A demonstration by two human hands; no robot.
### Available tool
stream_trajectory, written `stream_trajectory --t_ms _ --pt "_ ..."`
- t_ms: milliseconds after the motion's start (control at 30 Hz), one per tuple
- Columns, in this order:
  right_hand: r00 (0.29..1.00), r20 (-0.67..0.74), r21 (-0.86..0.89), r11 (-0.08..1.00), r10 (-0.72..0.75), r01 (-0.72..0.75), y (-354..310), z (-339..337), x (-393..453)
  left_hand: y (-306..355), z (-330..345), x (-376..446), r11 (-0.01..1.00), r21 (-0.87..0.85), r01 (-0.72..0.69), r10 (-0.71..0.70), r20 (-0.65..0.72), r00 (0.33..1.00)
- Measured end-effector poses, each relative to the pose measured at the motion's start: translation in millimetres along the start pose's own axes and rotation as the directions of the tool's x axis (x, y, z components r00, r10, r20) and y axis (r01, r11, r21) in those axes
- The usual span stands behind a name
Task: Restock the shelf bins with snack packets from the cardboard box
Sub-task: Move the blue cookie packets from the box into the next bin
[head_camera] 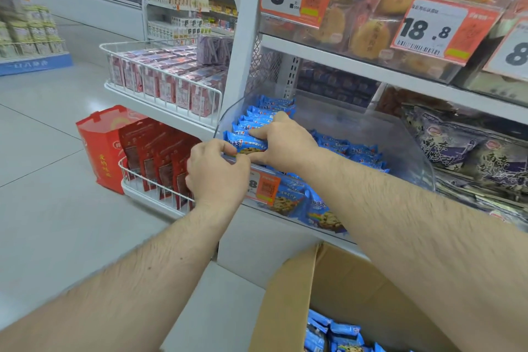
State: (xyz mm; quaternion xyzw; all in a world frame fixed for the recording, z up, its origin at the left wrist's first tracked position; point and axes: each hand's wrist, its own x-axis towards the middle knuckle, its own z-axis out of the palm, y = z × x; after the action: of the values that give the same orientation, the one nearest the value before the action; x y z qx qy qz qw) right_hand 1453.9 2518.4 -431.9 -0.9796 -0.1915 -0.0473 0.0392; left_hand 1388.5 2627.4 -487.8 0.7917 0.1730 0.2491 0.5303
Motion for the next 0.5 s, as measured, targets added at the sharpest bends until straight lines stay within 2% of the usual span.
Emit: stream_trajectory --t_ms 100,267,367,433,500 --pt "1.000 0.009 0.053 0.999 0.013 -0.013 9 1 -7 2 1 -4 0.988 0.108 -0.112 0.117 -0.043 0.992" --pt "0.996 -0.057 0.147 0.987 0.069 -0.060 18 -2 -21 4 2 -8 0.978 0.144 -0.148 0.157 -0.053 0.986" --pt "0.985 -0.140 0.212 0.974 0.104 -0.073 19 -5 -34 13 4 -18 0.923 0.130 -0.361 0.374 -0.094 0.923" --pt "0.954 -0.260 0.244 0.966 0.148 -0.083 22 -6 -48 22 9 -31 0.859 0.039 -0.510 0.511 -0.025 0.859" --pt "0.889 -0.417 0.263 0.962 0.188 -0.080 29 -2 -70 30 13 -50 0.854 -0.117 -0.507 0.520 0.133 0.844"
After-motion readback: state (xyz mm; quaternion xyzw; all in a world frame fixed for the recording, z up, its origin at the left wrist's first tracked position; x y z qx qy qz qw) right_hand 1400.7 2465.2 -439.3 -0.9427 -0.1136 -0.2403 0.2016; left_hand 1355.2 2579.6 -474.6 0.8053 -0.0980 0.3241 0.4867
